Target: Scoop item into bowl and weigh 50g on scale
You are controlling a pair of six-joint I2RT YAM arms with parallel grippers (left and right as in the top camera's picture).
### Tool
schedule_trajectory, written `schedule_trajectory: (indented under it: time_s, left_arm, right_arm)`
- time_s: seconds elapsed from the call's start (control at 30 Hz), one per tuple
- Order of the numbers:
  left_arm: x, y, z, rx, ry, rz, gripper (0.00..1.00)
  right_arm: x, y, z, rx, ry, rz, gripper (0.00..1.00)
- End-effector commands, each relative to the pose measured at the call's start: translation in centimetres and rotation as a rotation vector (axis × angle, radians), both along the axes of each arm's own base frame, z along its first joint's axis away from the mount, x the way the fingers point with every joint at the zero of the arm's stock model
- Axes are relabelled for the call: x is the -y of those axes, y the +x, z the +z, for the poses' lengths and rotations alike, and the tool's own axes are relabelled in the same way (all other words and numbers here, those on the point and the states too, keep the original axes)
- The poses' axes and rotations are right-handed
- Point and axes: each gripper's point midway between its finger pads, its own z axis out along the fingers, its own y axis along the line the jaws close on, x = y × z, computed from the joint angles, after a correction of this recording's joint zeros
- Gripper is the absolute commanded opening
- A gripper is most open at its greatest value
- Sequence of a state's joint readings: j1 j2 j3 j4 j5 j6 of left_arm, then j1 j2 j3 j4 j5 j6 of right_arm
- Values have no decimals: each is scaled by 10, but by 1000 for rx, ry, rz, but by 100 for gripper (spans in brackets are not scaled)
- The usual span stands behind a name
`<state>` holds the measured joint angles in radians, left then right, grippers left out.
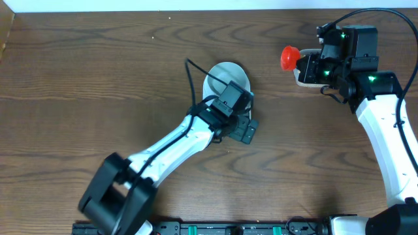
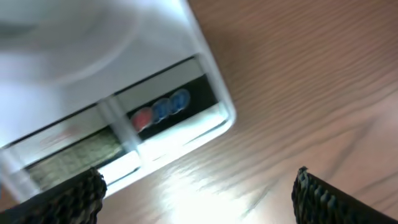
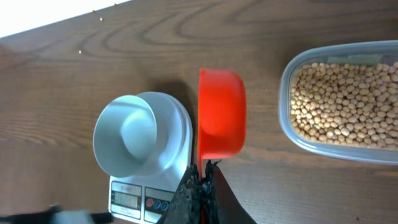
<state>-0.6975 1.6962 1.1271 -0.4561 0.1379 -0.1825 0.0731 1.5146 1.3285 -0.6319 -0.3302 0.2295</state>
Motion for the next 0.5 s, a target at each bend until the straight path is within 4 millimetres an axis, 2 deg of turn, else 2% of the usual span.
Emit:
schedule_trajectory:
  time_s: [0.0,0.23,0.47]
  left_arm:
    - [-33,17,40,152,81,75,98]
    - [-68,10,75,197,104,59,99]
    - [-89,8,82,207,150,23,99]
  right_arm:
    - [5,4,6,18,-13,-9,1]
    - [5,4,5,24,-25,4,1]
    - [5,4,5,33,-45,18,1]
